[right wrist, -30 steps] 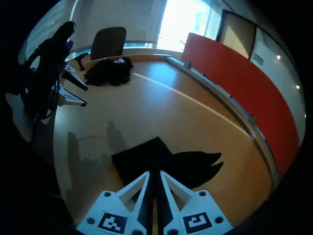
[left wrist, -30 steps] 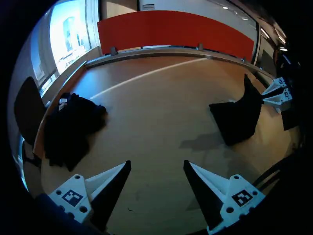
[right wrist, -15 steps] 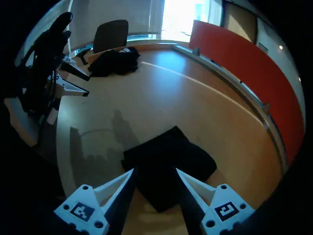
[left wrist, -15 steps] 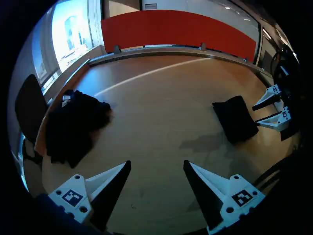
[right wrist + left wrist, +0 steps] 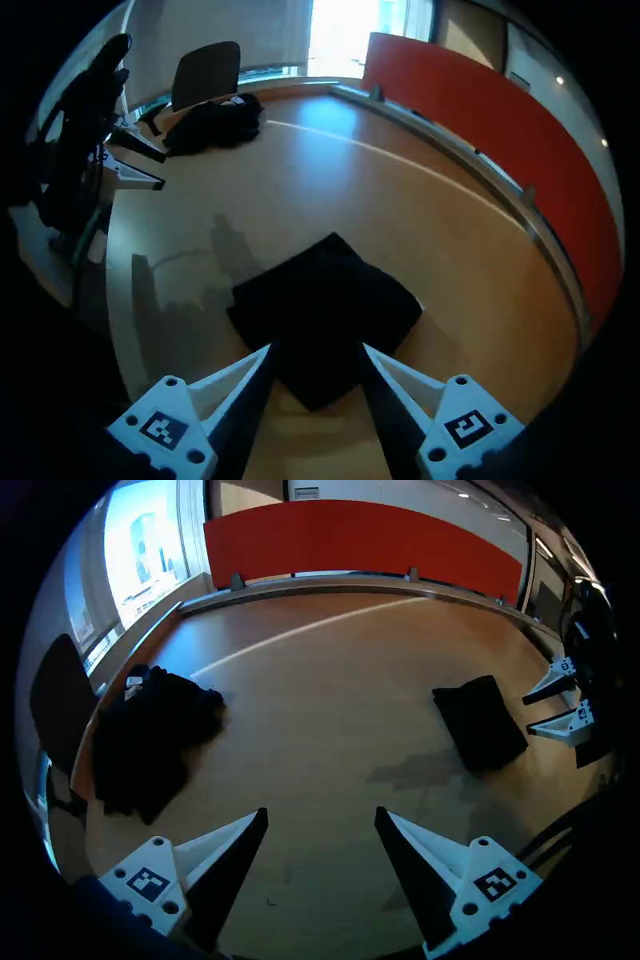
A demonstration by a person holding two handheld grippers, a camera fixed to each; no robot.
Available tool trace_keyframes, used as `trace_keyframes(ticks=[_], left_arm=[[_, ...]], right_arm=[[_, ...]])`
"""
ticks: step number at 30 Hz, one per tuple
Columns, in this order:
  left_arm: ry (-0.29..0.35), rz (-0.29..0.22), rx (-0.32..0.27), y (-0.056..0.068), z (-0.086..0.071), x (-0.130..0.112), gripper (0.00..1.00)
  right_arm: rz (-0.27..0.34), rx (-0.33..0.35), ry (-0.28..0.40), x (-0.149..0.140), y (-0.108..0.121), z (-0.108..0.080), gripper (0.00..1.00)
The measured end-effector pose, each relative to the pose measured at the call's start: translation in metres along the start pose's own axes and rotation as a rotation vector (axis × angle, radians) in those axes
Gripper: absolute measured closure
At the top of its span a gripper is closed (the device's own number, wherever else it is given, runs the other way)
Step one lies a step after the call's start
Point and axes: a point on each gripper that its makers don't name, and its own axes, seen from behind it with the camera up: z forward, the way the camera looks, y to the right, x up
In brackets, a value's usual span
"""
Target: Fold towel
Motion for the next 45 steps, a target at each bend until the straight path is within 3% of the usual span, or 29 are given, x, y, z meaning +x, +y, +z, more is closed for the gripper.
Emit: trace_keyframes(ticks=[18,28,40,45], left_arm=[[-0.005,0.008,-0.003,0.004,-0.001,-0.002,0.00],[-0.008,0.008,-0.004,0.005,-0.001,-0.003,0.00],[-0.010,0.010,-0.008,0.007,0.000,-0.005,0.00],[-0.009,0.011,-0.008,0.007,0.000,-0.005,0.00]], right_arm=[[0.049,0.001,-0.100,-0.067,-0.005,0.008,0.31],[0.074,-0.007,-0.120,-0.079,-0.002,0.013,0.31],[0.106,-0.015,-0.128,-0.086,0.002,0.017,0.63],[0.103,-0.015,-0.136,-0.089,0.001,0.018,0.69]])
